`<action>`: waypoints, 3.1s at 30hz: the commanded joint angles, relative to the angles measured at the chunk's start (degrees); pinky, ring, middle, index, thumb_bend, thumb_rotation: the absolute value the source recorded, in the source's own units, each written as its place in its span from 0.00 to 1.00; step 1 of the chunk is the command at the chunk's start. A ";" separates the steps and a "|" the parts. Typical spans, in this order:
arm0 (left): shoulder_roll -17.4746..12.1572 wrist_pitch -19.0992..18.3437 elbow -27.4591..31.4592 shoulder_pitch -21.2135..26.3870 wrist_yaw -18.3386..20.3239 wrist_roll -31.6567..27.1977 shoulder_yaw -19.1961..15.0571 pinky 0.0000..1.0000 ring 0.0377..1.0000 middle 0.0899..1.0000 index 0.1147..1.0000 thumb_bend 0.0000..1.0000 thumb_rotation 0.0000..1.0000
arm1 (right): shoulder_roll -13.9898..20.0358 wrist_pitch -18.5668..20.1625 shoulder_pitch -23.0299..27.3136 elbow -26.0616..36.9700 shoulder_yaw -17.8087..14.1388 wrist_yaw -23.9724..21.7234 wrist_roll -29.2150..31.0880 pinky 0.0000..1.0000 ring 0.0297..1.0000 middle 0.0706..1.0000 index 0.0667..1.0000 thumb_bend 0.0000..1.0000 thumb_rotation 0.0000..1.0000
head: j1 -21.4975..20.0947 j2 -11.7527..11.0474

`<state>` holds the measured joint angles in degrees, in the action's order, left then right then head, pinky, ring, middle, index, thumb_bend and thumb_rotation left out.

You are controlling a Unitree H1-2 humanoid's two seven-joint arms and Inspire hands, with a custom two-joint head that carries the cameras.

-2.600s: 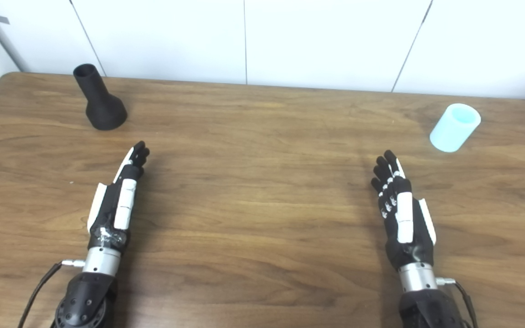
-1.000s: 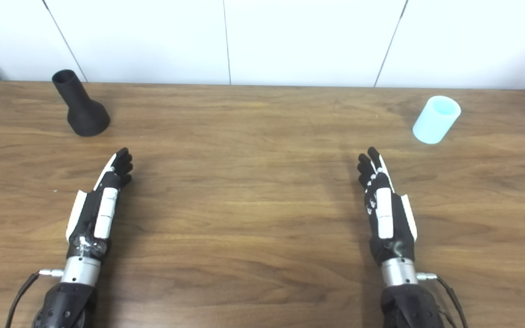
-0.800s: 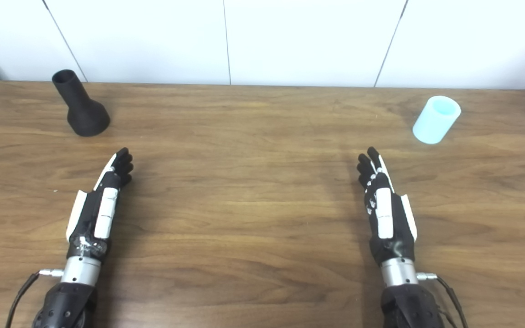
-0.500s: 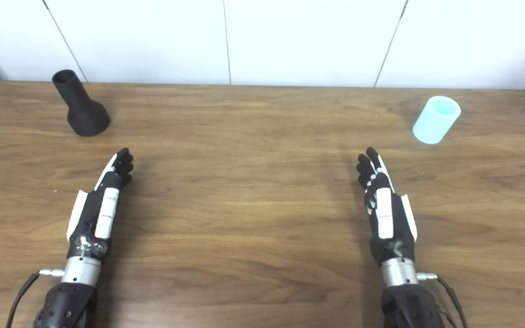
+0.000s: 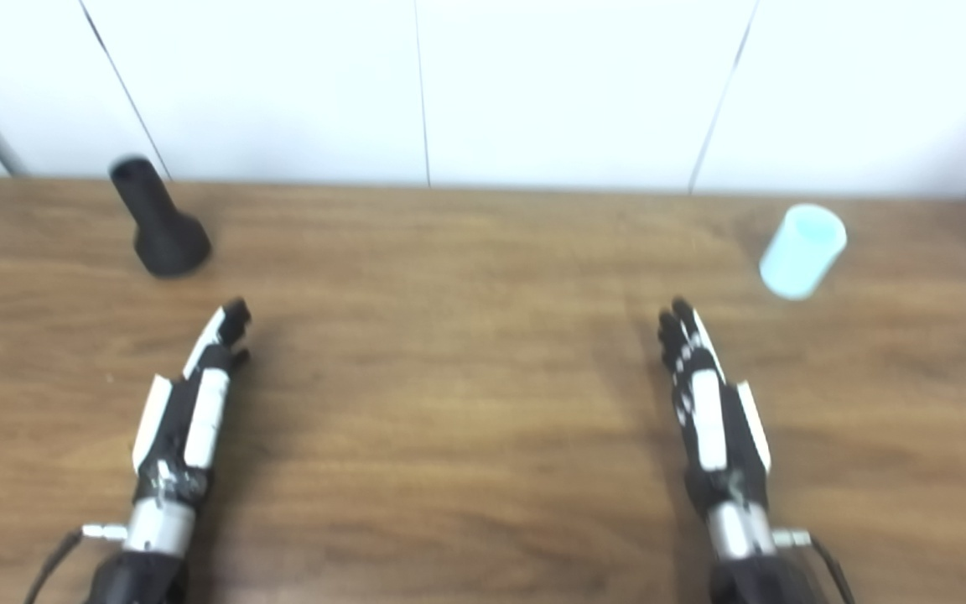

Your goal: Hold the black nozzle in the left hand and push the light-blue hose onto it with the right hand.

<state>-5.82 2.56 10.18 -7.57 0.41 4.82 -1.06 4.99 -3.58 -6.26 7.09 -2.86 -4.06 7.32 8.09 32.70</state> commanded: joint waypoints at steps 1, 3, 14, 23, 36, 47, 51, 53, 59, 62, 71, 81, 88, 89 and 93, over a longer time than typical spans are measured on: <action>1.42 0.62 -2.98 -1.07 0.00 0.01 1.13 1.00 0.99 0.96 0.96 0.57 1.00 | 0.69 -2.66 -1.27 -5.12 -0.49 -1.38 1.21 1.00 0.97 0.95 0.96 0.56 1.00 | 1.62 -1.32; 1.67 0.59 -3.12 -1.19 0.20 0.08 1.70 1.00 1.00 0.97 0.98 0.59 1.00 | 1.02 -3.28 -1.35 -5.78 -0.84 -2.01 1.89 1.00 0.98 0.96 0.97 0.55 1.00 | 3.28 -2.81; 2.38 2.57 -4.45 -1.85 -1.40 3.08 3.25 1.00 1.00 0.99 0.98 0.63 1.00 | 1.88 -3.93 -1.26 -7.56 -1.42 -3.70 3.61 1.00 1.00 0.99 0.99 0.56 1.00 | 5.78 -5.31; 3.42 2.48 -4.13 -0.66 -6.47 6.82 0.53 0.96 0.96 0.95 0.97 0.57 0.52 | 1.39 -5.47 -0.90 -9.30 -1.00 -3.69 2.91 1.00 1.00 0.98 0.98 0.56 1.00 | 3.56 -6.04; -4.18 -4.13 -3.20 14.63 -11.90 8.86 -11.91 0.91 0.93 0.94 0.98 0.85 0.38 | 0.70 -5.87 -0.27 -10.71 -0.92 -3.18 2.00 1.00 1.00 0.97 1.00 0.54 0.99 | 2.18 -6.22; -13.77 -8.02 -15.62 24.60 -11.84 12.21 -12.33 0.97 0.99 0.99 1.00 0.90 0.38 | 1.65 -5.82 -0.06 -10.90 0.43 -4.36 1.00 1.00 0.96 0.96 1.00 0.50 0.93 | 2.02 -6.20; -16.08 -11.15 -19.18 27.05 -11.34 14.82 -10.10 0.89 0.99 1.00 1.00 0.94 0.44 | 1.44 -5.78 0.03 -10.91 0.51 -4.09 0.82 0.99 0.94 0.95 1.00 0.50 0.92 | 1.80 -5.92; -17.37 -12.17 -21.06 28.50 -11.16 16.32 -8.44 0.90 1.00 1.00 1.00 0.93 0.42 | 1.46 -5.77 0.07 -11.04 0.49 -4.01 0.58 0.99 0.94 0.96 1.00 0.51 0.92 | 1.73 -5.82; -18.66 -15.80 -27.61 32.60 -11.45 18.69 -4.78 0.98 1.00 1.00 1.00 0.98 0.44 | 1.23 -5.95 0.13 -11.08 0.67 -4.02 0.32 0.98 0.94 0.95 1.00 0.52 0.93 | 1.36 -5.53; -19.42 -17.26 -31.11 34.86 -11.29 20.55 -2.26 1.00 1.00 1.00 1.00 1.00 0.48 | 1.02 -5.49 0.15 -10.91 0.67 -4.05 0.69 0.99 0.94 0.95 1.00 0.52 0.92 | 1.17 -5.34; -20.60 -20.71 -36.25 39.59 -8.50 26.20 6.94 1.00 1.00 1.00 1.00 1.00 0.56 | 0.58 -5.40 0.10 -10.82 1.07 -3.51 -0.15 1.00 0.95 0.95 1.00 0.54 0.92 | 0.23 -5.10; -20.14 -22.09 -42.73 43.22 -8.79 28.05 10.79 1.00 1.00 1.00 1.00 1.00 0.57 | 0.14 -4.68 -0.33 -9.82 1.08 -3.05 -0.86 0.99 0.93 0.93 1.00 0.52 0.93 | -0.32 -4.80; -20.44 -24.17 -44.31 44.02 -9.51 29.88 12.55 0.96 0.99 0.98 0.97 0.98 0.56 | 0.17 -4.47 -0.50 -9.55 1.17 -3.14 -1.29 1.00 0.93 0.92 1.00 0.52 0.93 | -0.46 -4.24; -20.41 -24.33 -44.79 44.16 -9.52 30.11 12.78 0.94 0.98 0.97 0.97 0.98 0.56 | 0.19 -4.51 -0.53 -9.46 1.21 -3.00 -1.65 1.00 0.93 0.92 1.00 0.52 0.94 | -0.44 -4.15; -20.29 -24.90 -47.65 45.10 -10.15 31.78 14.27 0.84 0.90 0.90 0.90 0.96 0.54 | 0.10 -4.33 -0.61 -9.06 1.12 -3.06 -1.67 1.00 0.93 0.91 1.00 0.55 0.93 | -0.50 -3.90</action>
<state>-25.42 -22.05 -36.26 35.43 -9.43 35.93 12.70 6.83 -7.68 -2.91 2.65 -2.65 -7.29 5.31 7.56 28.74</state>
